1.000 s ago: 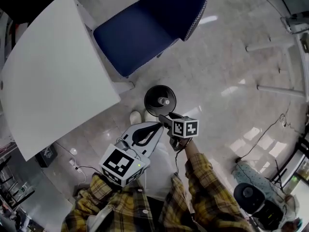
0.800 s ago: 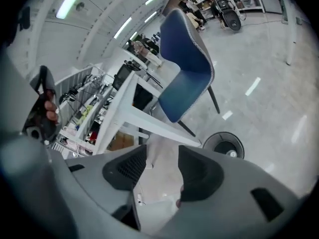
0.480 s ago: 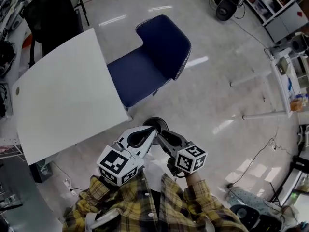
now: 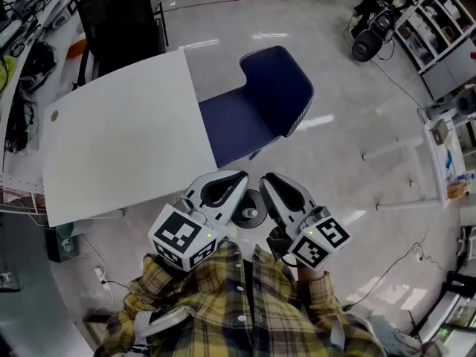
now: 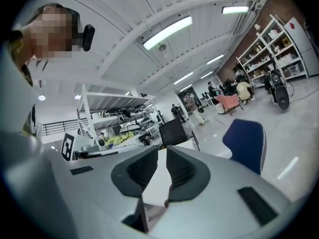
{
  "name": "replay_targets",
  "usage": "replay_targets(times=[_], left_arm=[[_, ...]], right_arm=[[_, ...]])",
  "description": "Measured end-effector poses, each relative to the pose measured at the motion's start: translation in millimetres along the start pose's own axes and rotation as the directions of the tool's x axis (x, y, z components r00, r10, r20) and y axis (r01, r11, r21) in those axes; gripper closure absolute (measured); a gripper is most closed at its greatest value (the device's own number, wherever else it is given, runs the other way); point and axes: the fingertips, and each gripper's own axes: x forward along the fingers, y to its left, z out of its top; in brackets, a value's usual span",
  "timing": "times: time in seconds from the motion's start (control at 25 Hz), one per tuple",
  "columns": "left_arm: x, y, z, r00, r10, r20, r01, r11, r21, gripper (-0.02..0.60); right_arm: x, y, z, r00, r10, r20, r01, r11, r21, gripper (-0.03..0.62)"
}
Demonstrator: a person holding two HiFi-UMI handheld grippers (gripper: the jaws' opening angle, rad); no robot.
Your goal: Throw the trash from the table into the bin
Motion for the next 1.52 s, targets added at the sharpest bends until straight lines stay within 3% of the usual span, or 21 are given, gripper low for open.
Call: replay_targets(times=[0.24, 0.68, 1.08, 1.52], left_arm=[[-22.7, -1.7, 16.1, 0.997, 0.057, 0.053, -0.057, 0.998, 0.000, 0.571], [-39.1, 4.2, 19.1, 0.991, 0.105, 0.078, -0.105, 0.994, -0.007, 0.571], [-41.1, 3.9, 17.2, 0.992, 0.107, 0.068, -0.106, 0.994, -0.011, 0.569], [-44.6, 4.4, 10.1, 0.991, 0.118, 0.062, -0.116, 0.993, -0.025, 0.571]], right_arm=[[10.2, 39.0, 30.0, 0.998, 0.062, 0.028, -0.057, 0.987, -0.150, 0.592], [25.4, 63.7, 23.2, 0.985, 0.169, -0.023, -0.170, 0.977, -0.131, 0.595], [22.7, 60.5, 18.6, 0.990, 0.135, -0.042, -0.140, 0.975, -0.173, 0.595], [17.7, 53.3, 10.0, 0.992, 0.112, -0.055, -0.119, 0.982, -0.150, 0.595]])
